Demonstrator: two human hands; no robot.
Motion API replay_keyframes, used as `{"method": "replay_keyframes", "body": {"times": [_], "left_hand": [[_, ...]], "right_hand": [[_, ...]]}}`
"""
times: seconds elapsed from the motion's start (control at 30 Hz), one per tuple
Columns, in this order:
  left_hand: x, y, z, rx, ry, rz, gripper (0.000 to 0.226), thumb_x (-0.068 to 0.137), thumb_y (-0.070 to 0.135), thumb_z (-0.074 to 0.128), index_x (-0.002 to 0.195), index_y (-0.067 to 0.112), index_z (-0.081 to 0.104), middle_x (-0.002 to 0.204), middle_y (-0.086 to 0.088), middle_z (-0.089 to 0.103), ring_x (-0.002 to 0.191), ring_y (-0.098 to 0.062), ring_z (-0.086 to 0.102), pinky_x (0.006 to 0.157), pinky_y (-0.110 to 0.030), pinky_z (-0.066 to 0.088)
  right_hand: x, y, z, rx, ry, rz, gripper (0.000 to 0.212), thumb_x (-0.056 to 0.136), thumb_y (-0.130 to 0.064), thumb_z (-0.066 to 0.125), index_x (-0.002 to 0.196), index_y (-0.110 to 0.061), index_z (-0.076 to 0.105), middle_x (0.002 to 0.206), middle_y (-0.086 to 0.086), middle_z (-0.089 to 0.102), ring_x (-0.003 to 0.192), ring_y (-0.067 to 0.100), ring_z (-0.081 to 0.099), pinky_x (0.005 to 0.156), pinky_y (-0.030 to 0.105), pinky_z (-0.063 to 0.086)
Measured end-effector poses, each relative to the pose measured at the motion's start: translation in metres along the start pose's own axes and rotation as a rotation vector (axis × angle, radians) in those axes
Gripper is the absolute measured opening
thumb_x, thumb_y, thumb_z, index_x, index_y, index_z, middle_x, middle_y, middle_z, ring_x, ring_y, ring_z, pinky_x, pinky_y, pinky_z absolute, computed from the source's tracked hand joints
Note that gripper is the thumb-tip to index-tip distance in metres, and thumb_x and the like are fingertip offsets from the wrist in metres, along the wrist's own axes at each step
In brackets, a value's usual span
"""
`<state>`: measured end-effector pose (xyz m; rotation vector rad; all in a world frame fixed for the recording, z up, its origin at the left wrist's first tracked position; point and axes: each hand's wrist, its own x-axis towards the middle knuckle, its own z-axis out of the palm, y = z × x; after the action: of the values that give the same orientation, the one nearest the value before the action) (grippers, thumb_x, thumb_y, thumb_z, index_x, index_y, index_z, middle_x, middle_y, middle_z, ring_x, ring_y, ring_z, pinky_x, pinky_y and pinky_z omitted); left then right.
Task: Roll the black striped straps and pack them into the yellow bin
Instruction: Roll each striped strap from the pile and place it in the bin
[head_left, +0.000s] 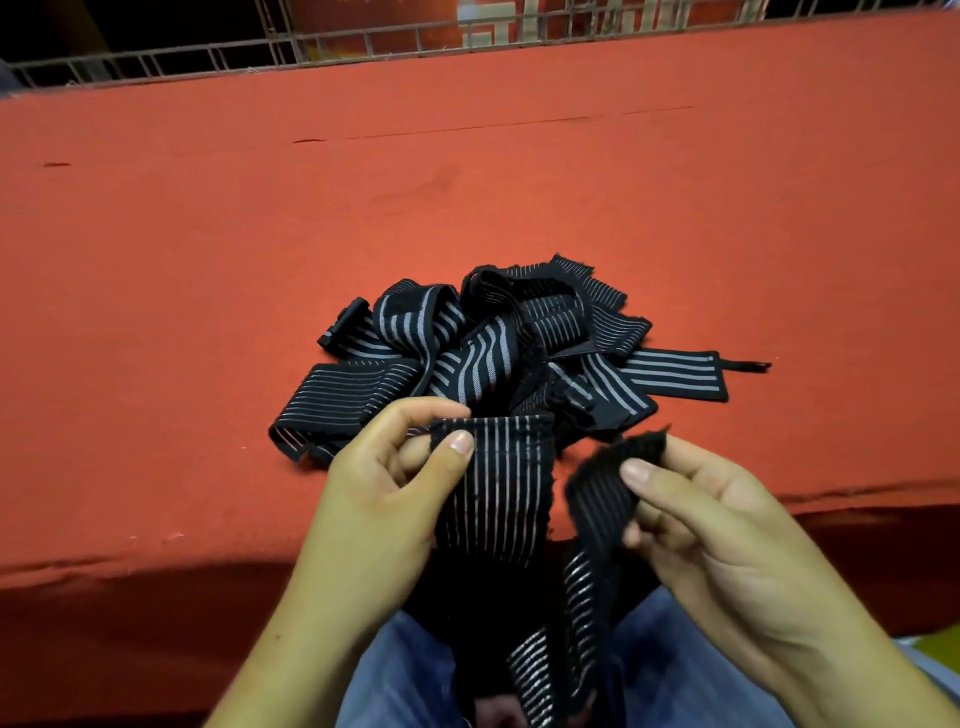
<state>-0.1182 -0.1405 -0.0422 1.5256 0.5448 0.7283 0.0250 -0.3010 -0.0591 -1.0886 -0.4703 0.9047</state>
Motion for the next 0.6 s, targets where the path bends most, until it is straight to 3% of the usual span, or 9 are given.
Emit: {"method": "replay_keyframes", "body": {"times": [0.07, 0.17, 0.27, 0.33, 0.4, 0.5, 0.6], "left_hand": [[0.0, -0.001, 0.001, 0.015, 0.005, -0.01, 0.011, 0.096, 0.014, 0.064, 0.1, 0.02, 0.072, 0.071, -0.018, 0.068, 0.065, -0.019, 0.056, 0.062, -0.028, 0.046], [0.002, -0.003, 0.003, 0.027, 0.009, -0.022, 0.014, 0.097, 0.017, 0.064, 0.096, 0.027, 0.073, 0.078, -0.024, 0.071, 0.069, -0.023, 0.058, 0.065, -0.032, 0.049], [0.003, -0.004, 0.003, 0.053, -0.017, 0.001, 0.009, 0.1, 0.023, 0.065, 0.101, 0.024, 0.074, 0.082, -0.03, 0.067, 0.076, -0.024, 0.058, 0.078, -0.041, 0.049], [0.005, -0.007, 0.002, 0.017, -0.018, -0.009, 0.013, 0.101, 0.024, 0.062, 0.103, 0.024, 0.074, 0.08, -0.02, 0.066, 0.079, -0.022, 0.057, 0.08, -0.04, 0.047], [0.006, -0.009, 0.004, -0.108, -0.014, -0.079, 0.026, 0.104, 0.015, 0.053, 0.101, 0.023, 0.077, 0.082, -0.008, 0.065, 0.079, -0.018, 0.057, 0.072, -0.033, 0.046], [0.005, -0.003, 0.015, -0.366, -0.069, -0.204, 0.031, 0.098, 0.006, 0.048, 0.104, 0.016, 0.077, 0.082, -0.009, 0.07, 0.073, -0.016, 0.065, 0.061, -0.023, 0.053], [0.004, -0.003, 0.028, -0.473, -0.085, -0.259, 0.027, 0.085, 0.013, 0.06, 0.11, 0.015, 0.07, 0.081, -0.012, 0.066, 0.075, -0.025, 0.062, 0.077, -0.043, 0.051]], "right_hand": [[0.0, 0.001, 0.001, -0.068, 0.03, -0.038, 0.026, 0.081, -0.026, 0.081, 0.094, -0.003, 0.077, 0.08, 0.01, 0.065, 0.061, 0.012, 0.051, 0.058, 0.019, 0.048], [0.0, 0.003, -0.001, -0.218, 0.039, -0.099, 0.043, 0.078, -0.045, 0.076, 0.096, -0.006, 0.077, 0.079, 0.005, 0.069, 0.06, 0.011, 0.052, 0.059, 0.018, 0.047], [0.001, 0.002, -0.002, -0.273, 0.081, -0.139, 0.05, 0.08, -0.052, 0.071, 0.091, -0.004, 0.073, 0.075, 0.005, 0.065, 0.06, 0.012, 0.048, 0.056, 0.017, 0.043], [0.0, -0.001, -0.002, -0.253, 0.081, -0.131, 0.046, 0.084, -0.054, 0.068, 0.083, -0.008, 0.069, 0.073, 0.005, 0.059, 0.063, 0.016, 0.046, 0.055, 0.019, 0.042], [-0.002, -0.005, 0.001, -0.153, 0.066, -0.079, 0.037, 0.093, -0.049, 0.066, 0.076, -0.017, 0.066, 0.069, 0.004, 0.054, 0.067, 0.025, 0.043, 0.058, 0.026, 0.04], [-0.002, -0.004, 0.012, -0.023, -0.037, -0.016, 0.03, 0.1, -0.037, 0.064, 0.078, -0.018, 0.066, 0.07, 0.004, 0.055, 0.067, 0.025, 0.044, 0.063, 0.034, 0.04], [0.001, 0.003, 0.025, 0.013, -0.136, 0.007, 0.029, 0.097, -0.037, 0.059, 0.092, -0.009, 0.067, 0.087, 0.015, 0.059, 0.086, 0.029, 0.044, 0.077, 0.043, 0.039]]}}
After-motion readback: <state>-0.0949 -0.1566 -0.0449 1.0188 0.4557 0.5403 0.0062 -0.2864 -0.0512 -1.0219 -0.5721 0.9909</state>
